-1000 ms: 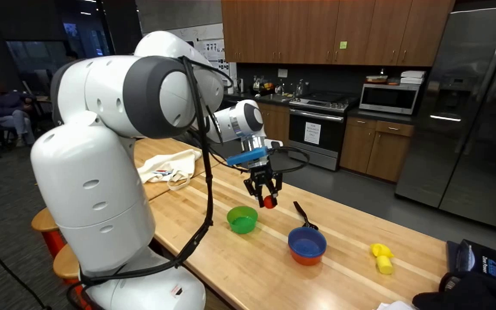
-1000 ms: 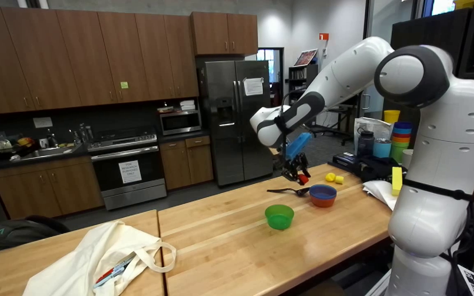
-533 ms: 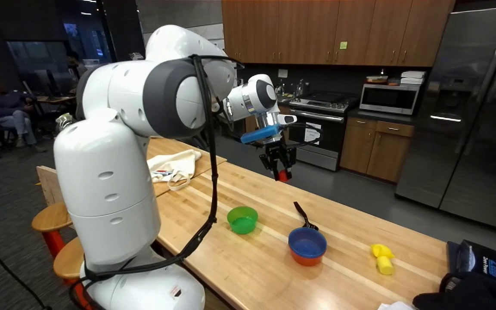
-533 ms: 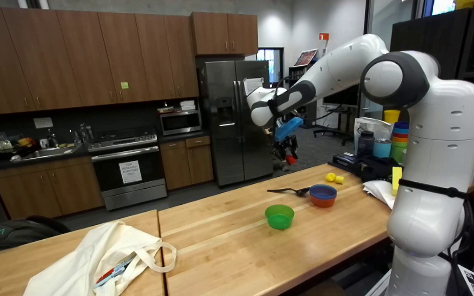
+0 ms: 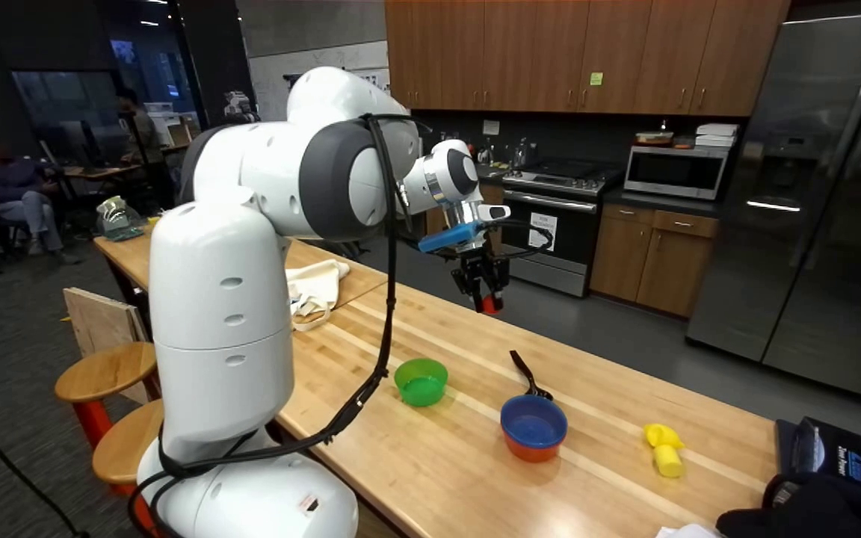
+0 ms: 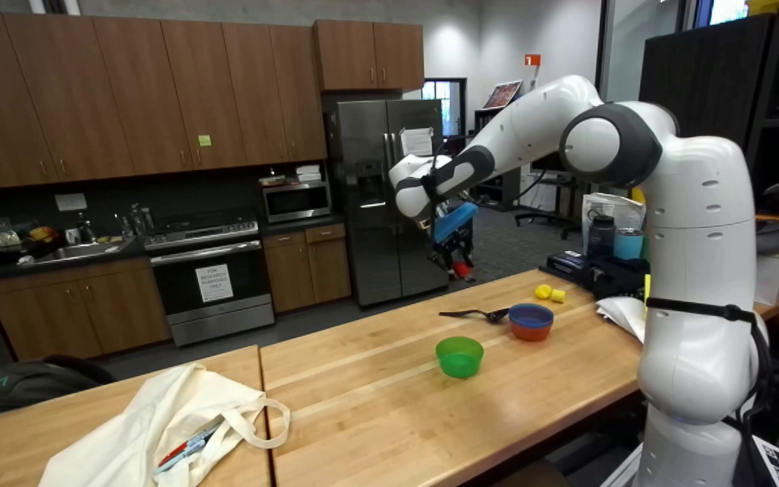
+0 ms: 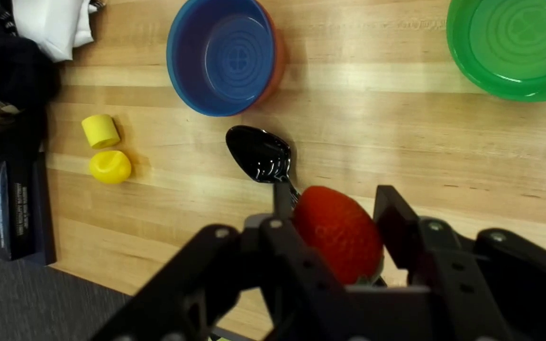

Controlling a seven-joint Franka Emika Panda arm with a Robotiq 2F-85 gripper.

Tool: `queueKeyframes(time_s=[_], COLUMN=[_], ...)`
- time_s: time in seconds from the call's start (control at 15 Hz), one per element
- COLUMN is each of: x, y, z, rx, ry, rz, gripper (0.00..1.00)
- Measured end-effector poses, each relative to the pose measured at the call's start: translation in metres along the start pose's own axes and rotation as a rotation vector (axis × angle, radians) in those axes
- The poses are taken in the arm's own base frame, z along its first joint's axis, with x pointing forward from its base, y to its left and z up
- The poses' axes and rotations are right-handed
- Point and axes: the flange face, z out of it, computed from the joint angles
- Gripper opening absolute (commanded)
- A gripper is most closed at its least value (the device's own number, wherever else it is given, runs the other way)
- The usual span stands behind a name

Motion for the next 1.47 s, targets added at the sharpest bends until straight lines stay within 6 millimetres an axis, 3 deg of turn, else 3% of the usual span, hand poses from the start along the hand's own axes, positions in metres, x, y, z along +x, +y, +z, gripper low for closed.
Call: queueKeyframes(time_s=[0.33,0.8,1.13,1.47], x=[0.006,-0.002,-0.042,-0.091], y=[-0.003,-0.005,-0.021,-0.058], z=[0.001,0.013,0.052,0.075], rx=[-0.002,0.010,-0.017,-0.060], ry=[-0.006,-0.039,-0.111,-0.137], rz=[0.007,-0.003,-0.078,-0.185], gripper=[0.22,0.22,0.22,0.22])
